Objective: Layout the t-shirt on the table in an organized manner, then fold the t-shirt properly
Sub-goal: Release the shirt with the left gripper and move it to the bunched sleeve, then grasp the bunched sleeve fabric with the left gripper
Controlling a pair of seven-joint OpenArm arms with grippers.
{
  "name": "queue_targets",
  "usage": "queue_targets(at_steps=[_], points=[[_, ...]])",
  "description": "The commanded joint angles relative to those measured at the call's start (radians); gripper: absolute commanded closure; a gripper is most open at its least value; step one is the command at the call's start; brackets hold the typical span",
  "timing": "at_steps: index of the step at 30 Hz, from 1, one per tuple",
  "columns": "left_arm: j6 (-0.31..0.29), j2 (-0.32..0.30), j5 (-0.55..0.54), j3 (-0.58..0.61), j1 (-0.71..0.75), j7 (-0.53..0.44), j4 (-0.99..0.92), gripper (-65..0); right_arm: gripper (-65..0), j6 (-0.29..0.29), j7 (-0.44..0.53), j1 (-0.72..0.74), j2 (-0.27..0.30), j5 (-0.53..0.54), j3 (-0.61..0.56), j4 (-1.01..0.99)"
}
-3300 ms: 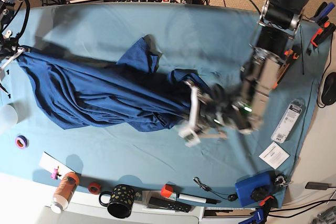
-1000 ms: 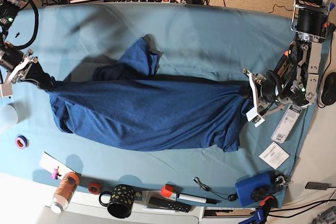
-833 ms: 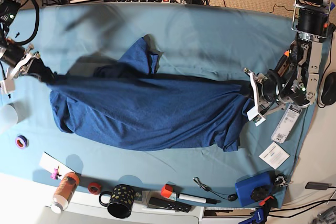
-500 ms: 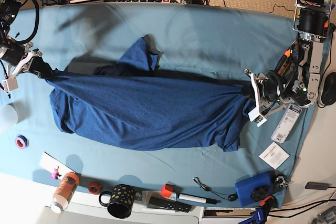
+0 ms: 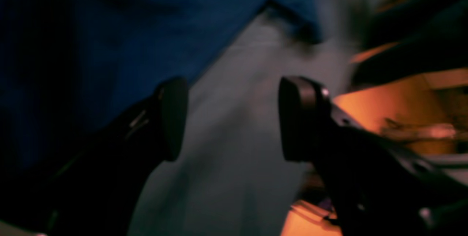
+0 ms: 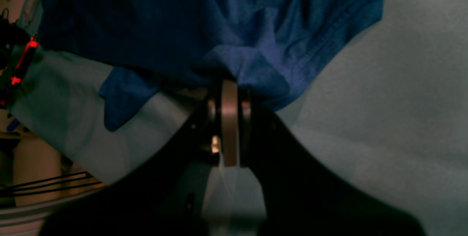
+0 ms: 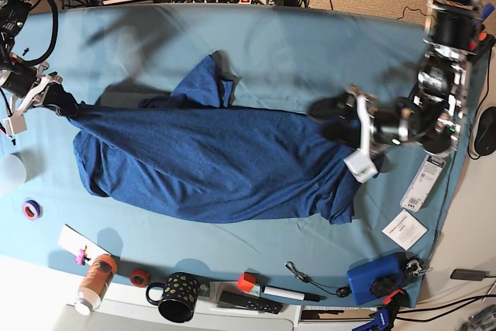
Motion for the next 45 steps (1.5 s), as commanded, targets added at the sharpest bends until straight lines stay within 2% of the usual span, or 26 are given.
queue_targets(at_steps=[1, 5, 9, 13, 17, 21, 26, 28, 32, 37, 38, 41, 43, 45], points=[[-0.004, 0.013, -0.025, -0.006, 0.0, -0.012, 0.023, -38.4, 0.0, 0.001, 0.021, 0.011, 0.028, 0.023, 0.007, 0.014], [-0.004, 0.116, 0.019, -0.006, 0.048, -0.014, 0.029, -38.4, 0.0, 0.001, 0.021, 0.011, 0.028, 0.023, 0.007, 0.014], [-0.004, 0.2, 0.167, -0.006, 0.058, -0.016, 0.029, -38.4, 0.0, 0.001, 0.021, 0.011, 0.028, 0.023, 0.007, 0.014], [-0.004, 0.247, 0.306, -0.005, 0.059, -0.042, 0.029, -38.4, 0.0, 0.001, 0.021, 0.011, 0.028, 0.023, 0.007, 0.014], [0.006, 0.258, 0.391, 0.032, 0.059, -0.094, 0.029, -38.4, 0.0, 0.001, 0.021, 0.011, 0.028, 0.023, 0.007, 0.014], [0.031, 0.262, 0.489, 0.129, 0.061, -0.137, 0.029, -38.4, 0.0, 0.001, 0.021, 0.011, 0.028, 0.023, 0.007, 0.014], [0.136, 0.263, 0.644, 0.278, 0.06, -0.263, 0.029, -38.4, 0.0, 0.001, 0.021, 0.011, 0.028, 0.023, 0.007, 0.014], [0.176, 0.265, 0.705, 0.316, 0.055, -0.285, 0.029, -38.4, 0.0, 0.001, 0.021, 0.011, 0.028, 0.023, 0.007, 0.014], [0.227, 0.277, 0.712, 0.367, 0.044, -0.285, 0.029, -38.4, 0.0, 0.001, 0.021, 0.011, 0.028, 0.023, 0.007, 0.014], [0.254, 0.348, 0.749, 0.379, 0.045, -0.274, 0.029, -38.4, 0.0, 0.001, 0.021, 0.011, 0.028, 0.023, 0.007, 0.014], [0.258, 0.362, 0.764, 0.379, 0.044, -0.273, 0.029, -37.6, 0.0, 0.001, 0.021, 0.011, 0.028, 0.023, 0.007, 0.014], [0.278, 0.393, 0.799, 0.379, 0.045, -0.275, 0.029, -28.6, 0.0, 0.001, 0.021, 0.011, 0.028, 0.023, 0.007, 0.014], [0.287, 0.402, 0.809, 0.379, 0.044, -0.278, 0.029, -19.2, 0.0, 0.001, 0.021, 0.011, 0.028, 0.023, 0.007, 0.014], [0.286, 0.403, 0.809, 0.379, 0.044, -0.277, 0.029, -7.0, 0.0, 0.001, 0.021, 0.011, 0.028, 0.023, 0.007, 0.014]])
